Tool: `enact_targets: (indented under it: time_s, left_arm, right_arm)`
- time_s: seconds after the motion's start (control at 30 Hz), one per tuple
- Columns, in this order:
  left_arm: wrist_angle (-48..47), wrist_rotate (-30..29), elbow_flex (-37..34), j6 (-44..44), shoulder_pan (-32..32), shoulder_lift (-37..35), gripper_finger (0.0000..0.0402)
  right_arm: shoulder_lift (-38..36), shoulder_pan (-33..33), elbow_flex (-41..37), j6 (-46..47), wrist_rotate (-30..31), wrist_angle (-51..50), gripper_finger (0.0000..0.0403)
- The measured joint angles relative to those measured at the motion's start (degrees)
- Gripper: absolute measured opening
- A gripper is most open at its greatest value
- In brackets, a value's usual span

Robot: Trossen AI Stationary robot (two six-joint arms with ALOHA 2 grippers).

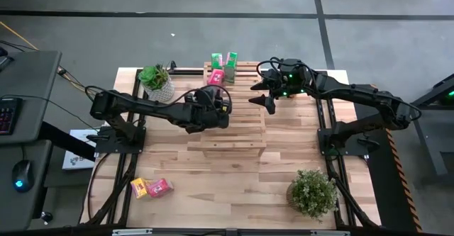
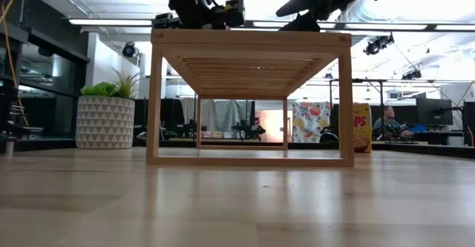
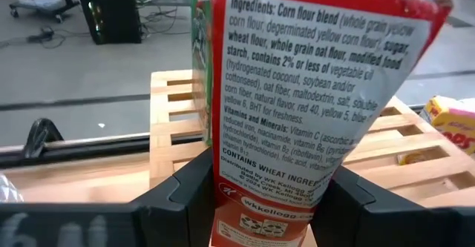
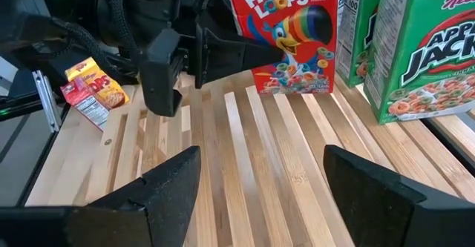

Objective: Stack cereal on shelf
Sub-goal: Put the top red cereal box on the shelf

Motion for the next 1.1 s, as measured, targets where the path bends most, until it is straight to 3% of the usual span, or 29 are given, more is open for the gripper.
enact_targets:
  time_s: [0.37, 0.7, 1.1]
  left_arm:
    - [0.4, 0.6, 0.0, 5.1, -0.3, 0.1, 0.0179]
    - [0.7, 8.4, 0.0, 5.1, 0.0, 0.0, 0.0181]
    - [-0.2, 8.7, 0.0, 6.6, 0.3, -0.2, 0.0182]
  right_arm:
    - [0.0, 0.0, 0.0, 0.0, 0.0, 0.0, 0.0277]
    - [0.0, 0.0, 0.0, 0.0, 0.0, 0.0, 0.0277]
    - [0.0, 0.0, 0.0, 0.6, 0.0, -0.1, 0.0277]
